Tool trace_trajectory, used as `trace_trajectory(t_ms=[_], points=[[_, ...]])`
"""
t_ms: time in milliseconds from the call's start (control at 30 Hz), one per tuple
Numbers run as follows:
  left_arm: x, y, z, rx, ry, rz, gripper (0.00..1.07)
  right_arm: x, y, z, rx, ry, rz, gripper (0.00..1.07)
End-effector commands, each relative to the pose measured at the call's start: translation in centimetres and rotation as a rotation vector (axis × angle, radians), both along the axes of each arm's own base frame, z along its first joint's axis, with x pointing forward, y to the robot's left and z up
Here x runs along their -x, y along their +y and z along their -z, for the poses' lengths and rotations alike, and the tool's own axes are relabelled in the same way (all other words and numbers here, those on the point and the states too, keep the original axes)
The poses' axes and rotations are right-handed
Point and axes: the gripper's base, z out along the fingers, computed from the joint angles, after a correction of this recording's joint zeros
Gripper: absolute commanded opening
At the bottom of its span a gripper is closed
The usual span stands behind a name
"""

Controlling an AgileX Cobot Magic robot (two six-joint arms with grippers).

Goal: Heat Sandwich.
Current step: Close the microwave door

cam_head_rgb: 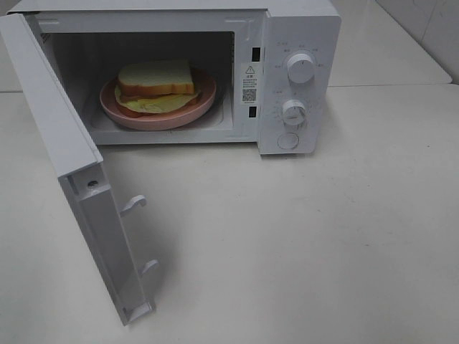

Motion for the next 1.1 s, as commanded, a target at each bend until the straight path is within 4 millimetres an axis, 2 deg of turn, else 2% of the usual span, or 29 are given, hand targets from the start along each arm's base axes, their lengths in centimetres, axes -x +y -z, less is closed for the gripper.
trace_trajectory(t_ms=[33,367,567,700,1100], points=[[0.3,0.0,0.1,0.006,-0.032,0.002,0.89,1.1,-1.0,-0.2,-0.041,-0.053,0.081,0.76],[0.3,0.0,0.1,0.006,-0.032,0.002,0.89,4.0,-2.6,-0.5,-0.159,-0.236,0.329,0.76],[0.3,0.0,0.1,0.006,-0.032,0.002,0.89,4.0,-2.6,2.1,-0.153,-0.289,0.481,0.76],[0.3,0.0,0.1,0.006,-0.032,0.002,0.89,3.7,-2.5,3.2,-0.161,-0.335,0.539,0.76],[0.3,0.0,0.1,0.006,-0.032,0.002,0.89,4.9,-2.5,3.3,-0.184,-0.416,0.562,0.76]])
